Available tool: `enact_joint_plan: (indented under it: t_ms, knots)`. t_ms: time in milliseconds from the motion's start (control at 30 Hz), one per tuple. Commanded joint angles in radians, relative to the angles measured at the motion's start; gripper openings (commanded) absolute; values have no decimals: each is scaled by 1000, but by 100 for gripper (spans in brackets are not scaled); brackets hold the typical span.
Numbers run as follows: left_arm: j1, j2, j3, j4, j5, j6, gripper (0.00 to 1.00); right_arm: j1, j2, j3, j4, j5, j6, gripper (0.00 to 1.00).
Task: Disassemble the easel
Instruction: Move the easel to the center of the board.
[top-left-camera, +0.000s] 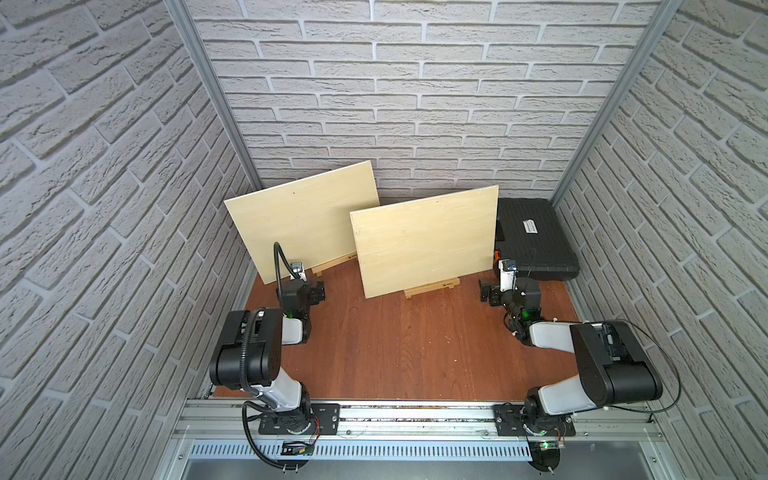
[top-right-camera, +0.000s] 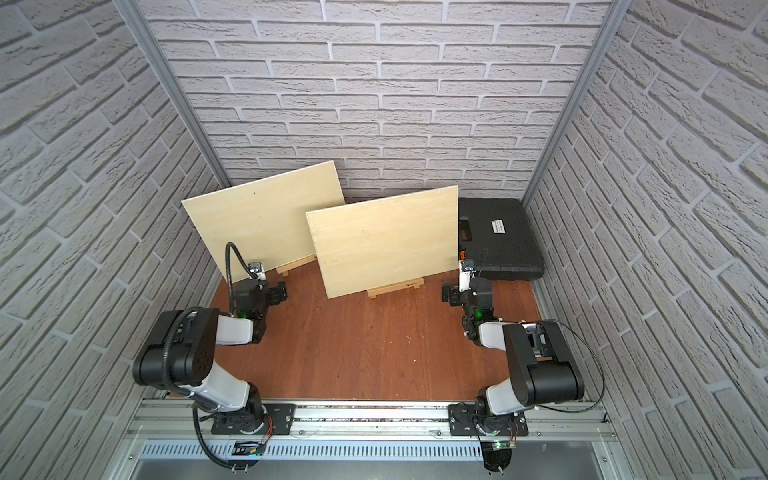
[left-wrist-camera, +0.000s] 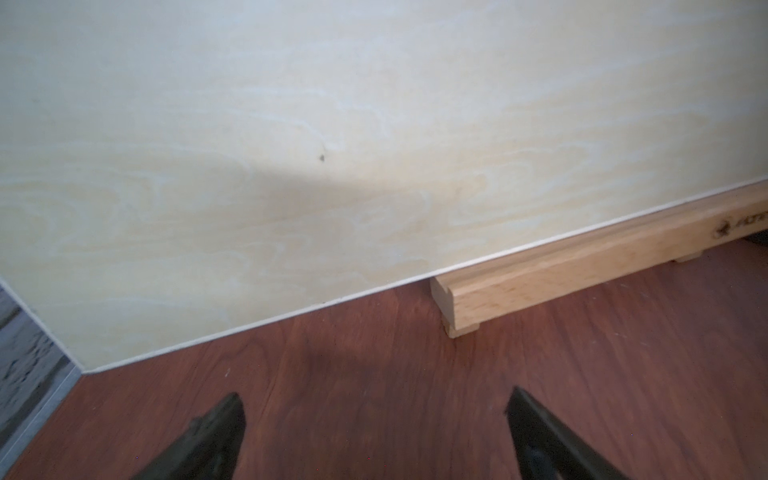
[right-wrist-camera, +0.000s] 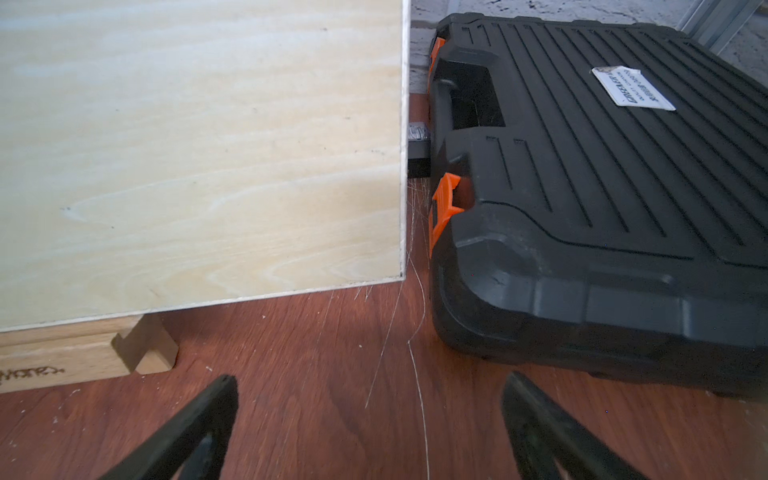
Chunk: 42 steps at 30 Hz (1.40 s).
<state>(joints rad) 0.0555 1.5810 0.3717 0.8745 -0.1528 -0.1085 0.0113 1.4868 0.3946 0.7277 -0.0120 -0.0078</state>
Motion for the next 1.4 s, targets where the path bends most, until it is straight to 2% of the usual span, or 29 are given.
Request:
enact_joint_plan:
  t_ms: [0,333,500,667,800,933,1033,1200,1367]
  knots:
    - [-3,-11,7,61,-1,-7,98,-1,-8,10,30,-8,-1,100]
    - [-3,-30,12,36,26,4,98,-1,-31,18,3,-16,-2,100]
    - [-35,-187,55,-194,7,21,98,0,-182,172,-396,33,21,100]
    - [-86,-350,84,-414,-43,-3,98,1,-308,272,-645,42,109,100]
    - [-170,-439,139,-619,-97,-37,98,9,-342,367,-847,-48,201,100]
    - [-229,-508,178,-784,-131,-128,98,58,-362,383,-932,-124,273,100]
    - [-262,-561,187,-882,-131,-188,98,124,-371,357,-927,-154,322,100]
    - [-322,-647,172,-969,-140,-221,98,258,-353,299,-861,-113,461,100]
    - [-359,-681,169,-1005,-163,-230,98,295,-297,193,-637,-105,665,99]
